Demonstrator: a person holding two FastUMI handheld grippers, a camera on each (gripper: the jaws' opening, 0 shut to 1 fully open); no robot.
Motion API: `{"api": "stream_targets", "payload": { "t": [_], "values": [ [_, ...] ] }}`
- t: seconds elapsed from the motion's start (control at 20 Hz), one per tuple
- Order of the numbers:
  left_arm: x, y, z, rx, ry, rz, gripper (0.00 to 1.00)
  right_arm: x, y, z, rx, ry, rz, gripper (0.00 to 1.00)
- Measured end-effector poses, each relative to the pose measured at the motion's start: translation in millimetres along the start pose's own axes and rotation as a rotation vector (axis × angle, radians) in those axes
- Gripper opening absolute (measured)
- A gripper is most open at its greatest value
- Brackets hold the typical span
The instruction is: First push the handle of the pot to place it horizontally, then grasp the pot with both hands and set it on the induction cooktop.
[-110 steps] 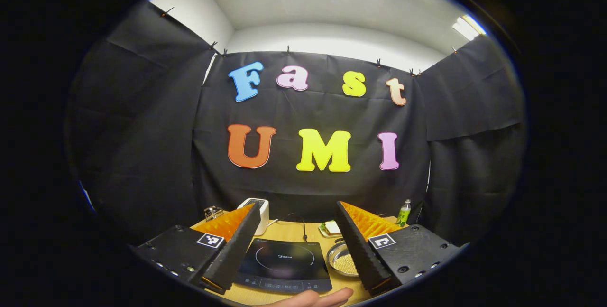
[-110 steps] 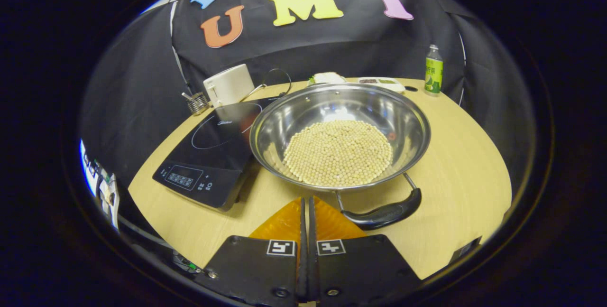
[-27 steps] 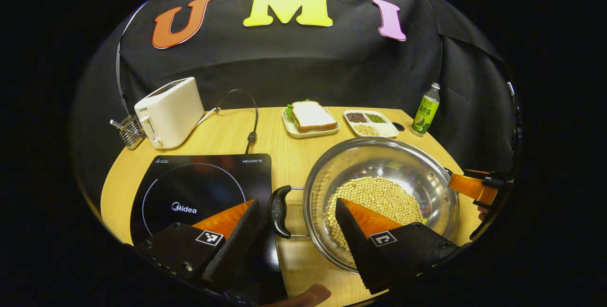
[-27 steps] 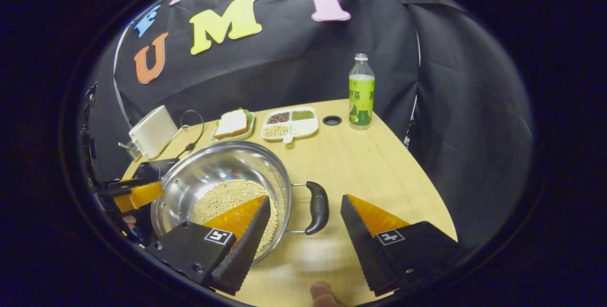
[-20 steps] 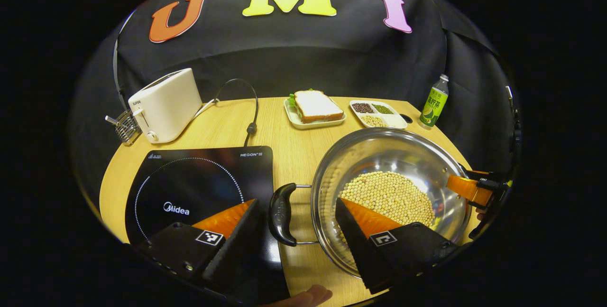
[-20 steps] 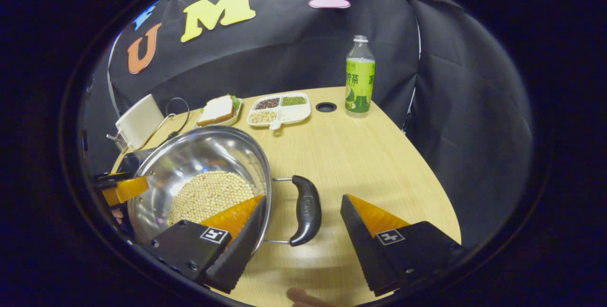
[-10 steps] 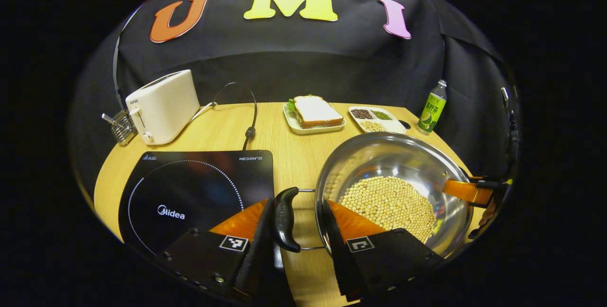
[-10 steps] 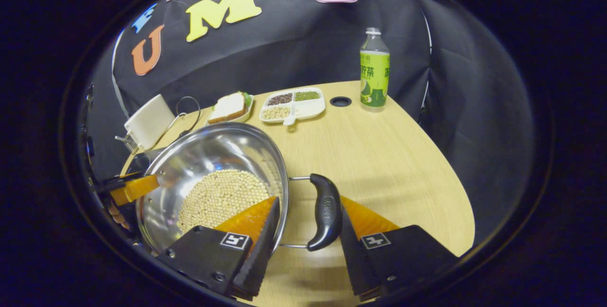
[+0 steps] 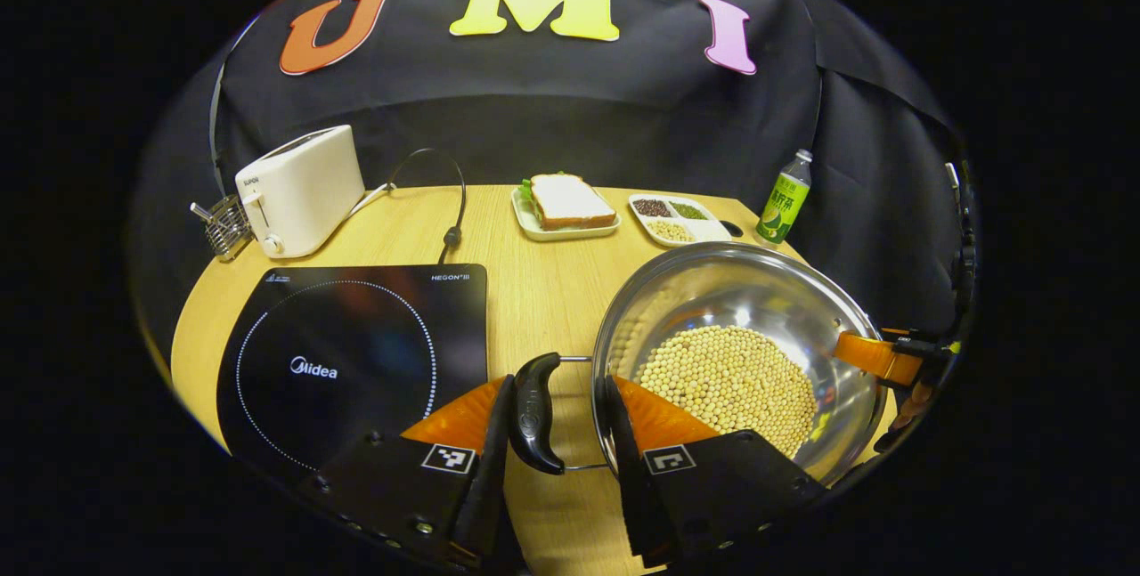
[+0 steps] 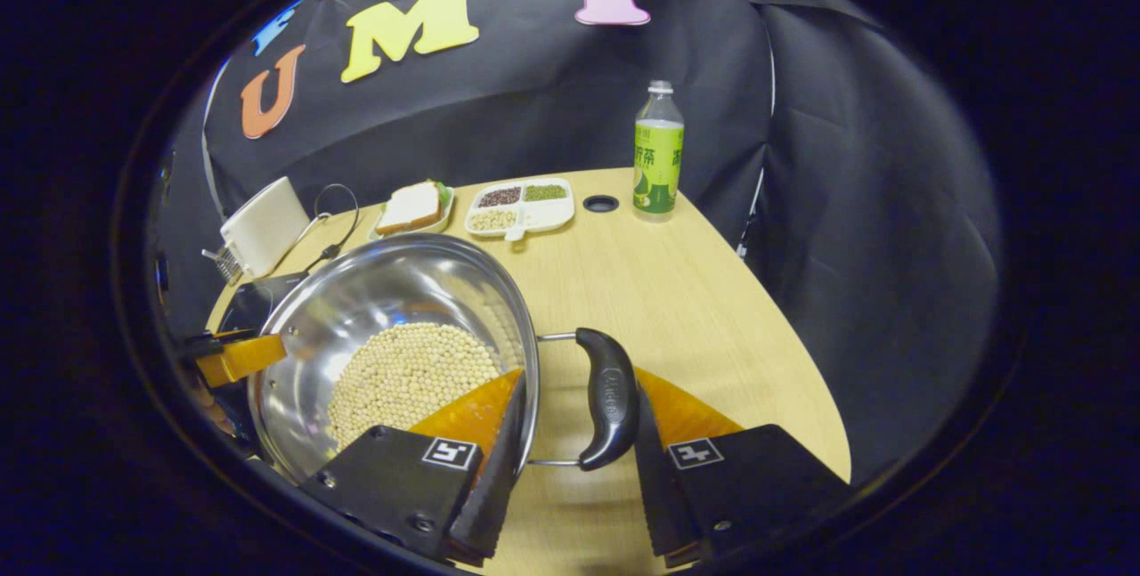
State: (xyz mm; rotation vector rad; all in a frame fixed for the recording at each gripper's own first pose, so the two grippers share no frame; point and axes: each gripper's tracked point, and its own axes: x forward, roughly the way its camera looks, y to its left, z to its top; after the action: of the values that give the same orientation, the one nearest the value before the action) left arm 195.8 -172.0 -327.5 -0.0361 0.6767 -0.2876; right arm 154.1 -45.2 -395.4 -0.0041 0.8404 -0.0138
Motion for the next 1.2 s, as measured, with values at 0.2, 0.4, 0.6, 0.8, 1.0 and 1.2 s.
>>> {"api": "stream_targets", "payload": {
  "t": [0.2,0.4,0.6,0.8,1.0,1.2],
  "values": [
    [-36.6,1.5,11.5,0.014,-0.054,-0.003,0.54,-39.4,6.7,8.0,-0.011,-0.045,-0.001,0.63],
    [-71.6,18.7,23.2,0.016,-0.110,0.000,0.53,-70.7,28.6,13.2,-0.018,-0.068,0.017,0.63],
    [-106.5,45.5,37.9,0.016,-0.181,0.025,0.53,-93.0,61.4,22.4,-0.019,-0.083,0.054,0.64],
    [-135.9,83.4,52.3,-0.008,-0.226,0.051,0.53,-104.3,104.2,31.4,-0.026,-0.097,0.098,0.63],
    [-158.9,126.4,67.1,-0.020,-0.272,0.096,0.53,-108.0,153.4,41.6,-0.050,-0.089,0.141,0.63],
    [-175.1,164.3,85.9,-0.047,-0.312,0.135,0.53,-114.0,197.6,59.8,-0.070,-0.103,0.172,0.64]
  ]
}}
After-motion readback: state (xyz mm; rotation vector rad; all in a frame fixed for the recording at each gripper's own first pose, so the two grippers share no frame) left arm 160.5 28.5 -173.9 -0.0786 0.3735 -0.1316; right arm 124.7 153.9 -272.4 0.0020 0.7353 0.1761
